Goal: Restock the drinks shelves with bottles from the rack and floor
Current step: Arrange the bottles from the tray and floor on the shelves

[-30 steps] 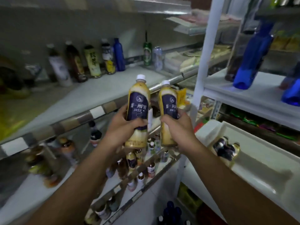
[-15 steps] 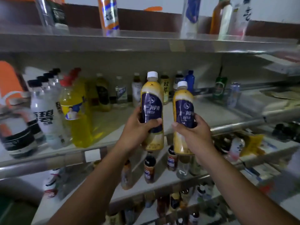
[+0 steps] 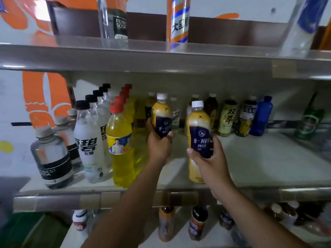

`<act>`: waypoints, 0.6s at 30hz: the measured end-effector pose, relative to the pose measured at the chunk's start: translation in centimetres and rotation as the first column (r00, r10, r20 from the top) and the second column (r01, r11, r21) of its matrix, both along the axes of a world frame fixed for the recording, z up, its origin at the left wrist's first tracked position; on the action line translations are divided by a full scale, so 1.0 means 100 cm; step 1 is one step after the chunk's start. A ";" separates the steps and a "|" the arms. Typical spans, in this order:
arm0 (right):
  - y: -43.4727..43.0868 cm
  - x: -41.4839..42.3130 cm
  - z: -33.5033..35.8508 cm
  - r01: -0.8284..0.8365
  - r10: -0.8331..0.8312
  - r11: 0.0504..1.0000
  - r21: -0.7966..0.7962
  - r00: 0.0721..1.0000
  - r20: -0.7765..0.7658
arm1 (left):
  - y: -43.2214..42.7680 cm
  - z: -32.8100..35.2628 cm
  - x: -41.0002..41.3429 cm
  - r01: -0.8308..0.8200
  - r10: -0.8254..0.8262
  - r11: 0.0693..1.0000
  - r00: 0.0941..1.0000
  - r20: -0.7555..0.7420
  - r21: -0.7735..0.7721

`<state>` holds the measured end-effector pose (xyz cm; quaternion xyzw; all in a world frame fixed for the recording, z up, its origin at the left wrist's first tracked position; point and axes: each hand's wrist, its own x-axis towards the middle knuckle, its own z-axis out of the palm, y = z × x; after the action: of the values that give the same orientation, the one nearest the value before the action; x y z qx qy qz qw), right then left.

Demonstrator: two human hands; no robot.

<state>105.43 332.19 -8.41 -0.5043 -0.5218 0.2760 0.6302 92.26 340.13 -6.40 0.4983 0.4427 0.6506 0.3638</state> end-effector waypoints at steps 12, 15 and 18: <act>0.096 -0.033 -0.007 -0.078 0.076 0.996 -0.046 0.996 -0.042 | 0.095 -0.019 -0.008 -0.214 0.216 0.976 0.975 -0.060 0.031; 0.110 -0.035 -0.012 -0.069 0.066 0.997 -0.044 0.996 -0.068 | 0.103 -0.023 -0.004 -0.274 0.277 0.961 0.957 -0.091 0.044; 0.118 -0.039 -0.016 -0.070 0.067 0.997 -0.039 0.995 -0.074 | 0.107 -0.030 -0.001 -0.225 0.228 0.973 0.972 -0.060 0.046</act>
<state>101.51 344.03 -10.02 -0.4887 -0.5096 0.3263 0.6285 92.20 350.80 -9.44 0.4725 0.4956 0.6798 0.2628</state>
